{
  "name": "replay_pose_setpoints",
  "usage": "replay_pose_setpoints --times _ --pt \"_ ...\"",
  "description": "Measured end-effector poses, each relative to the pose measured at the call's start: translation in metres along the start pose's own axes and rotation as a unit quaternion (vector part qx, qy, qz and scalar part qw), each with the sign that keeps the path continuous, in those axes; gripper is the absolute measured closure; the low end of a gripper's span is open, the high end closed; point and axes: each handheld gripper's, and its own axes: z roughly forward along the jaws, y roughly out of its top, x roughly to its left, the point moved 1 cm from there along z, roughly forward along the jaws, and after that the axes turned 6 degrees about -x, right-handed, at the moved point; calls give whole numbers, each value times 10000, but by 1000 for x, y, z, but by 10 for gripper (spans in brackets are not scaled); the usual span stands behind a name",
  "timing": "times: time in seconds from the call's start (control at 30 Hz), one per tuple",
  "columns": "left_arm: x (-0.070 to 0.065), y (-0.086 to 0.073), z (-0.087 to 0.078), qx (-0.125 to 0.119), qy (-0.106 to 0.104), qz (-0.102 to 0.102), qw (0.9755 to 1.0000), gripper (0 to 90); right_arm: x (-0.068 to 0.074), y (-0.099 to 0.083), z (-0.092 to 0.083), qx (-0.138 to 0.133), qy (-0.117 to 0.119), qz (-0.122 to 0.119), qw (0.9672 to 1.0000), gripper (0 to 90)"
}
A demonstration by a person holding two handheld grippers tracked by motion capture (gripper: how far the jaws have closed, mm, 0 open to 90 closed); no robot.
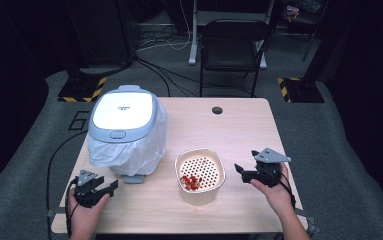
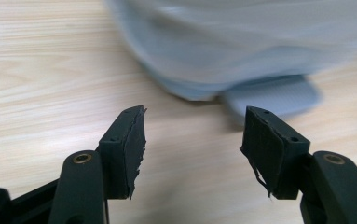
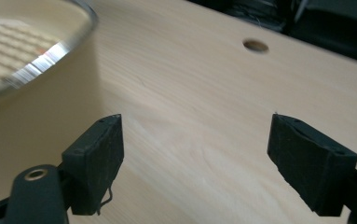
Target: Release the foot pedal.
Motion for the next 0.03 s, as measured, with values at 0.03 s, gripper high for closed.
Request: replay_pose_setpoints --times 0.03 --pt "5 -2 3 -7 53 -64 10000 393 -3 -7 2 23 -73 125 9999 170"
